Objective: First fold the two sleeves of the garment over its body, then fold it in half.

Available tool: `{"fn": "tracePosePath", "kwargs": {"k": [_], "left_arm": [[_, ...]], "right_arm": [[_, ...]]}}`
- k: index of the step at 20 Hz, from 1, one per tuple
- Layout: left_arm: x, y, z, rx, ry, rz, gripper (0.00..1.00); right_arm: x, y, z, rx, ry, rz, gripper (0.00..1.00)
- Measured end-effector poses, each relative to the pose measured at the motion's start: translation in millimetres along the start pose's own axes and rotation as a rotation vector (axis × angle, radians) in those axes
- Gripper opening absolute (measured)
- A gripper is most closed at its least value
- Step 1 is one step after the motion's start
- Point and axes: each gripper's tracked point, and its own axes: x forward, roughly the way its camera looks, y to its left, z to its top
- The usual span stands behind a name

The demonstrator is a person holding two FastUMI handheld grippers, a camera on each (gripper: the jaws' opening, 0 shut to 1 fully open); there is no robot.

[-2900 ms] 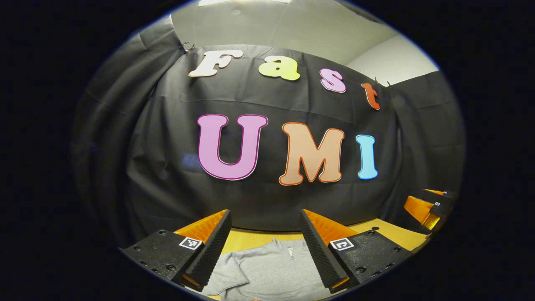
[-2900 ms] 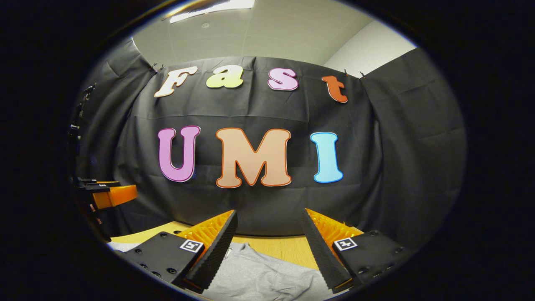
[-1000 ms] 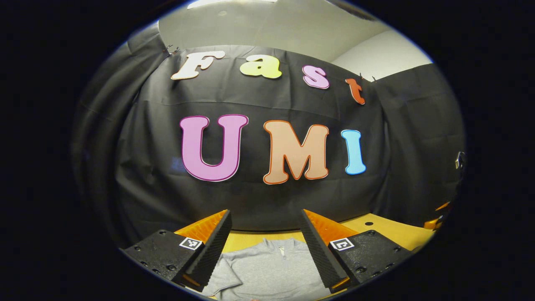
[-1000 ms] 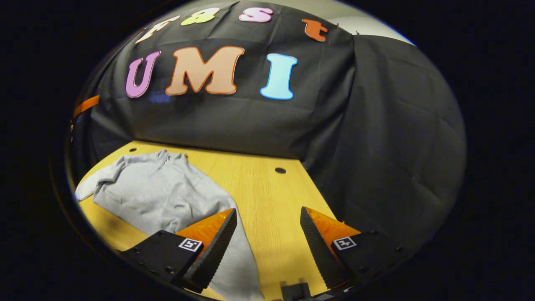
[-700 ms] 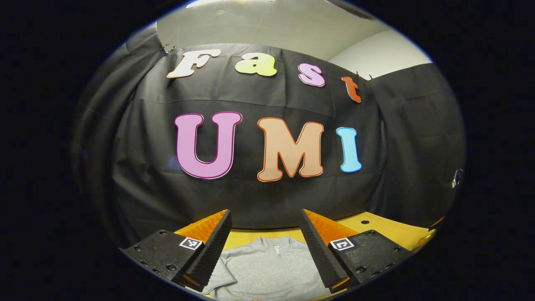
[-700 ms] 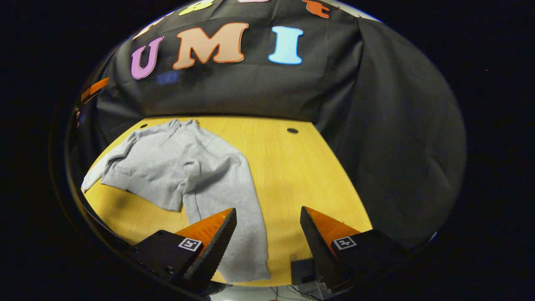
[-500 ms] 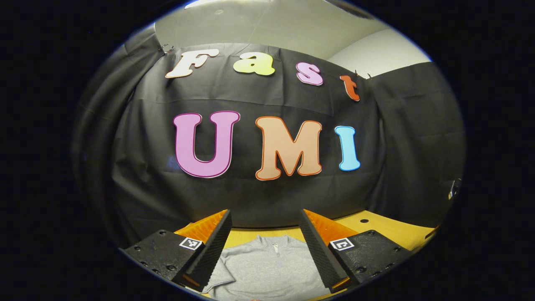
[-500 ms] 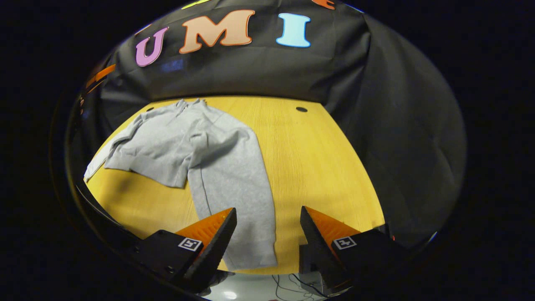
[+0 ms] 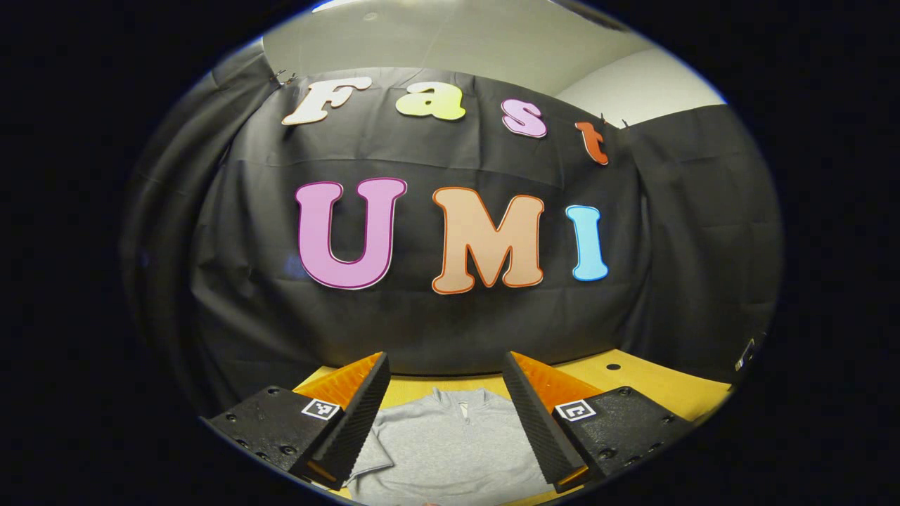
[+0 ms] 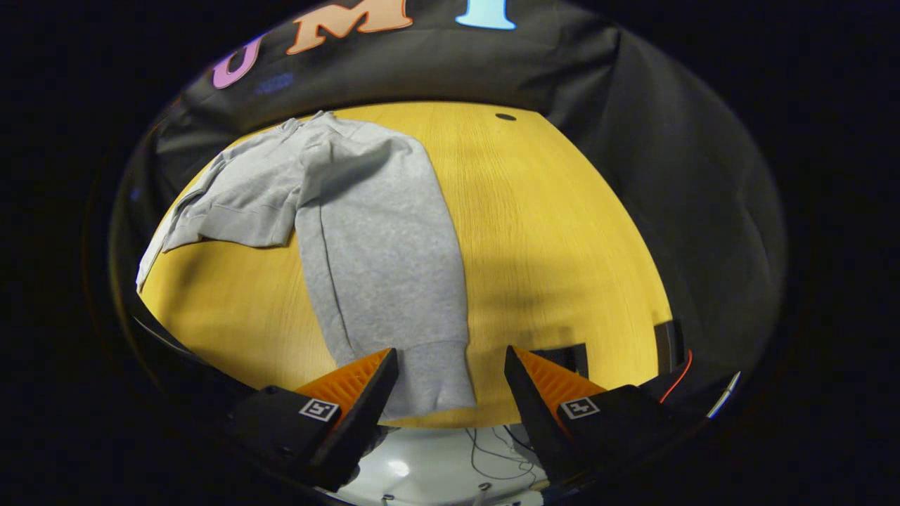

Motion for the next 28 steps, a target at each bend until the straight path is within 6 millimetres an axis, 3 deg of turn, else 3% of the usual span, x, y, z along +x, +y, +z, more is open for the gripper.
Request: {"fn": "tracePosePath", "kwargs": {"k": [6, 11, 12, 13, 14, 16, 19, 20, 21, 23, 28], "left_arm": [[3.5, -0.9, -1.6, 0.002, 0.005, -0.002, 0.95], [5.5, -4.2, -0.6, 0.001, 0.002, -0.007, 0.95], [6.4, -3.6, -0.2, 0.001, 0.001, -0.007, 0.95], [6.3, -3.4, 0.6, 0.005, 0.002, -0.007, 0.95], [6.1, -2.5, 2.0, 0.011, -0.002, -0.003, 0.95], [7.0, -2.4, 5.3, 0.011, -0.011, -0.005, 0.95], [8.5, -4.2, 5.6, 0.011, -0.011, -0.010, 0.95], [8.0, -3.8, 6.4, 0.010, -0.012, -0.012, 0.95], [7.7, -3.9, 7.1, 0.011, -0.015, -0.013, 0.95], [5.8, -1.0, 10.0, 0.015, -0.022, -0.008, 0.95], [-1.3, 16.9, 12.9, 0.020, -0.027, 0.029, 0.95]], "right_arm": [[5.5, 3.4, -3.8, 0.087, 0.056, 0.038, 0.92], [4.0, 18.4, -0.8, 0.116, 0.076, 0.062, 0.14], [4.4, 16.7, 1.8, 0.125, 0.066, 0.050, 0.13], [4.9, 12.1, 9.4, 0.139, 0.039, 0.024, 0.03], [1.1, 8.3, 19.2, 0.155, 0.003, 0.008, 0.08], [-9.4, 4.2, 49.8, 0.206, -0.069, 0.004, 0.08], [-25.7, 0.6, 110.3, 0.221, -0.195, 0.018, 0.08], [-32.3, 3.0, 128.6, 0.220, -0.235, 0.027, 0.03], [-38.1, 6.6, 147.3, 0.216, -0.268, 0.039, 0.08], [-46.9, 15.0, 178.9, 0.208, -0.321, 0.062, 0.08], [-64.9, 53.9, 234.8, 0.191, -0.410, 0.152, 0.08]]}}
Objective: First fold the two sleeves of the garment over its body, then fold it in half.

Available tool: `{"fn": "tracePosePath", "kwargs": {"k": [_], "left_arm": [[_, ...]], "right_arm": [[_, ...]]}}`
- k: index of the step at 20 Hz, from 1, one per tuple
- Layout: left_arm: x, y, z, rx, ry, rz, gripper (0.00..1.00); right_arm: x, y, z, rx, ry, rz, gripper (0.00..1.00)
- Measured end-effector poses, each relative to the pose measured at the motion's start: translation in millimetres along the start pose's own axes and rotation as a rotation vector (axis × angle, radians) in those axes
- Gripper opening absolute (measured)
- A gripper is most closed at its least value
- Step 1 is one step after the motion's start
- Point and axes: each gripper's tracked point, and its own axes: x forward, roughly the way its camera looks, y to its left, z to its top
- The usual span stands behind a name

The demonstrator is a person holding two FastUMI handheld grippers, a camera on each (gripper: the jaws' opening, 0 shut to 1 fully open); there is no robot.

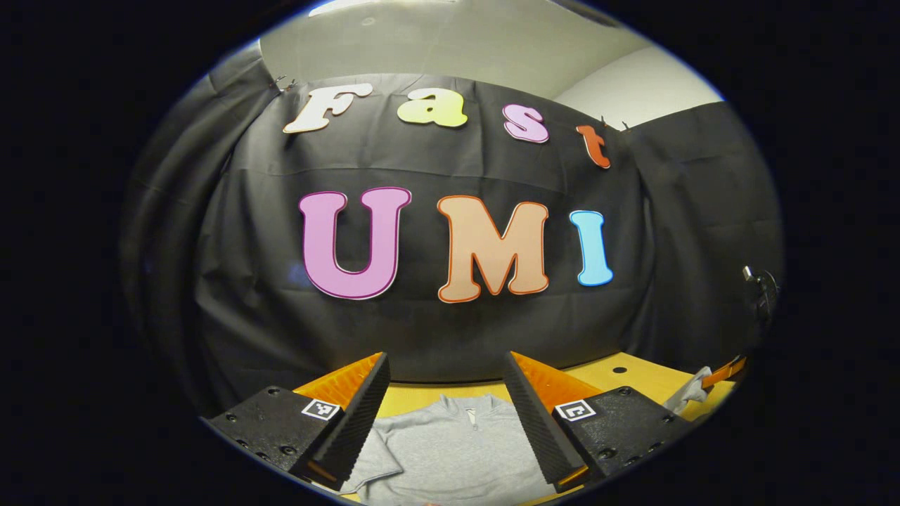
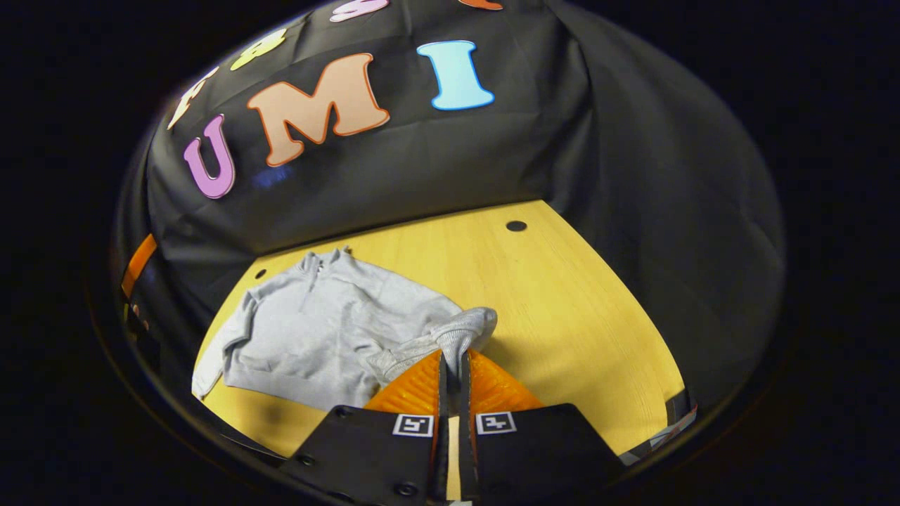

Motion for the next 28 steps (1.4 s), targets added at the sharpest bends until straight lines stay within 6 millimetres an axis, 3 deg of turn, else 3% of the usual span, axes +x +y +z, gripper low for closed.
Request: {"fn": "tracePosePath", "kwargs": {"k": [2, 5, 12, 17, 23, 28], "left_arm": [[-4.4, 7.6, 1.9, 0.002, -0.003, 0.018, 0.95], [-10.9, 19.5, 3.5, 0.006, -0.007, 0.041, 0.95], [-27.4, 53.9, 3.9, 0.005, -0.006, 0.105, 0.95], [-38.1, 80.1, -1.3, -0.003, 0.002, 0.153, 0.95], [-49.7, 111.3, -13.1, -0.025, 0.026, 0.204, 0.93], [-62.3, 144.9, -20.5, -0.025, 0.051, 0.260, 0.93]], "right_arm": [[3.6, 24.2, 18.0, -0.015, -0.031, 0.046, 0.03], [7.9, 60.8, 39.3, -0.019, -0.062, 0.120, 0.08], [20.2, 133.1, 76.8, -0.041, -0.111, 0.248, 0.08], [25.4, 197.2, 95.8, -0.069, -0.130, 0.353, 0.07], [35.4, 283.1, 108.6, -0.103, -0.140, 0.482, 0.08], [52.9, 349.9, 91.6, -0.130, -0.090, 0.570, 0.08]]}}
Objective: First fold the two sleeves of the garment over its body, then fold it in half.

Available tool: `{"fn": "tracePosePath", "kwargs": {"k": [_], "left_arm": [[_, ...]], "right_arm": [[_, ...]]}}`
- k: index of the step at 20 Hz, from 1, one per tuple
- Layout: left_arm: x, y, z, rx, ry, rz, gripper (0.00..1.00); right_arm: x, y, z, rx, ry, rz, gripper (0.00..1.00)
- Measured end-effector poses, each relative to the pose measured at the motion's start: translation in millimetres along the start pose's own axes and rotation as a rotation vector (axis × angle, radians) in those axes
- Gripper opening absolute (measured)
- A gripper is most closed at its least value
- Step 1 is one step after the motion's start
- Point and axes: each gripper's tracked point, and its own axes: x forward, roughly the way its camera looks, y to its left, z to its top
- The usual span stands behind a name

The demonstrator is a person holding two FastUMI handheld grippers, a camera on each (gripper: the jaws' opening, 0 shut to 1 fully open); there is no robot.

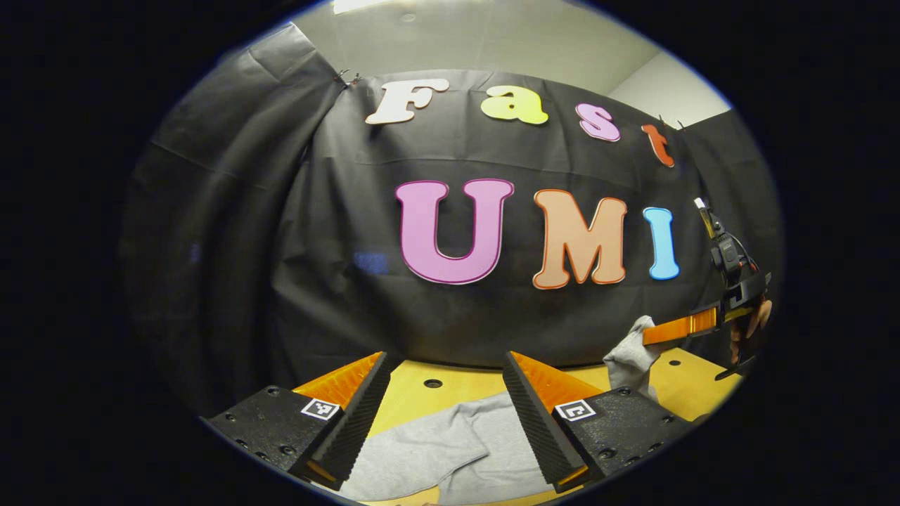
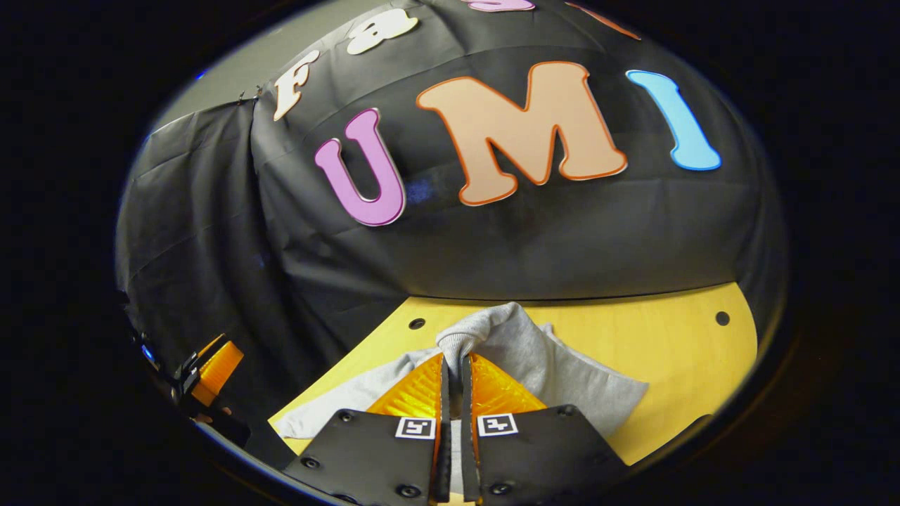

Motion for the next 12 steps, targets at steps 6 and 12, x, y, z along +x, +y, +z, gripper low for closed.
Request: {"fn": "tracePosePath", "kwargs": {"k": [6, 12], "left_arm": [[-8.7, 42.3, -9.5, 0.030, 0.031, 0.063, 0.95], [-18.7, 77.0, -30.1, 0.059, 0.092, 0.112, 0.95]], "right_arm": [[63.8, 29.1, -64.8, 0.034, 0.148, 0.069, 0.08], [103.9, 20.5, -141.6, 0.141, 0.310, 0.029, 0.07]]}}
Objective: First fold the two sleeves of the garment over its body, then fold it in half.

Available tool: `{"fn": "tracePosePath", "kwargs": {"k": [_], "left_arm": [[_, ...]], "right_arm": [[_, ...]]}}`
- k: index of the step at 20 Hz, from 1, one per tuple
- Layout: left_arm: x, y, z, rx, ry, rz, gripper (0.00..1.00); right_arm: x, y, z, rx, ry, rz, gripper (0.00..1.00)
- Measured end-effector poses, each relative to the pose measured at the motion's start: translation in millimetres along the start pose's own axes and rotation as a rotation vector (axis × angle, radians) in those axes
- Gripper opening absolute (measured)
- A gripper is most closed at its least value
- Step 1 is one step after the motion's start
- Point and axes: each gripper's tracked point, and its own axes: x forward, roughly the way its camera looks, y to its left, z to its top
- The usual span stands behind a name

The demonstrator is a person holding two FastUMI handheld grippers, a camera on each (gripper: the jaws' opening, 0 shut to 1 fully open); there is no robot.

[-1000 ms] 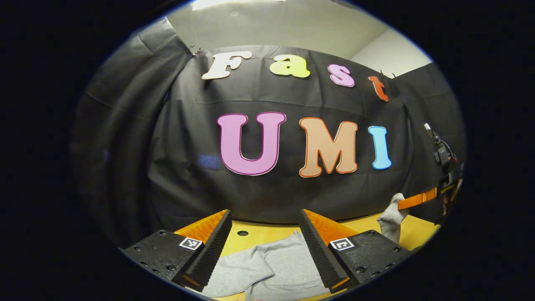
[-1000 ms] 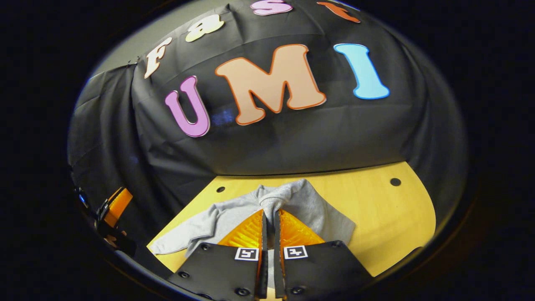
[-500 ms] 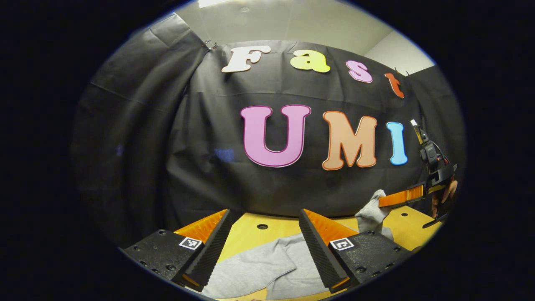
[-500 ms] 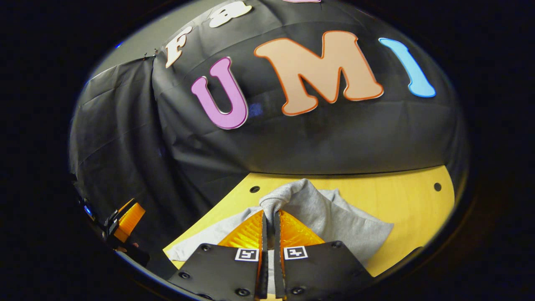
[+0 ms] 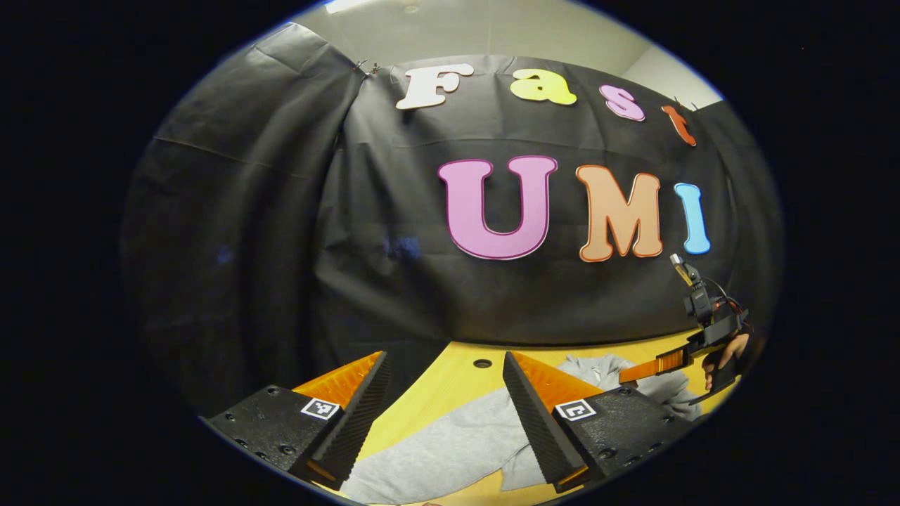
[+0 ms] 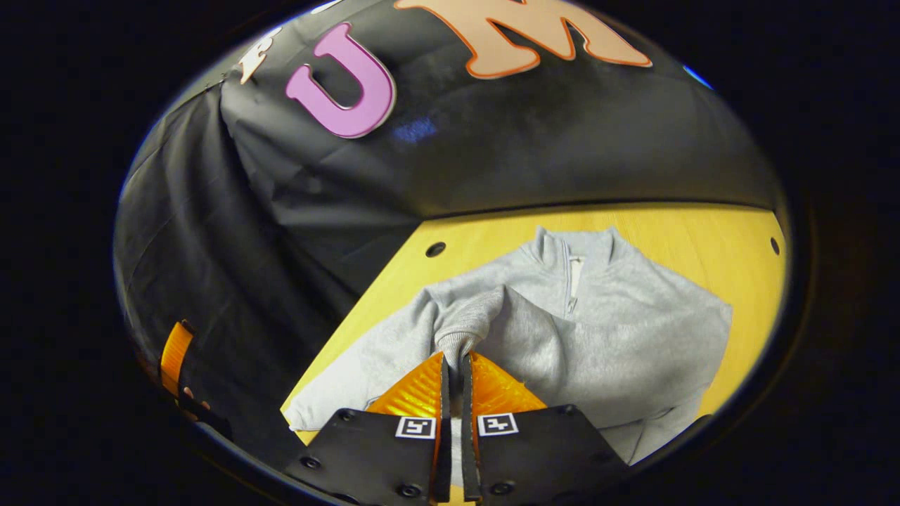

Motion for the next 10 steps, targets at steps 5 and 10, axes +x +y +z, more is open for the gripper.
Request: {"fn": "tracePosePath", "kwargs": {"k": [5, 10], "left_arm": [[1.4, 11.3, -27.8, -0.008, 0.070, 0.005, 0.95], [6.3, 17.1, -54.4, -0.001, 0.121, 0.005, 0.95]], "right_arm": [[12.6, -0.9, -6.6, 0.074, 0.007, 0.004, 0.35], [-2.8, -11.5, 9.8, -0.039, -0.086, -0.028, 0.96]]}}
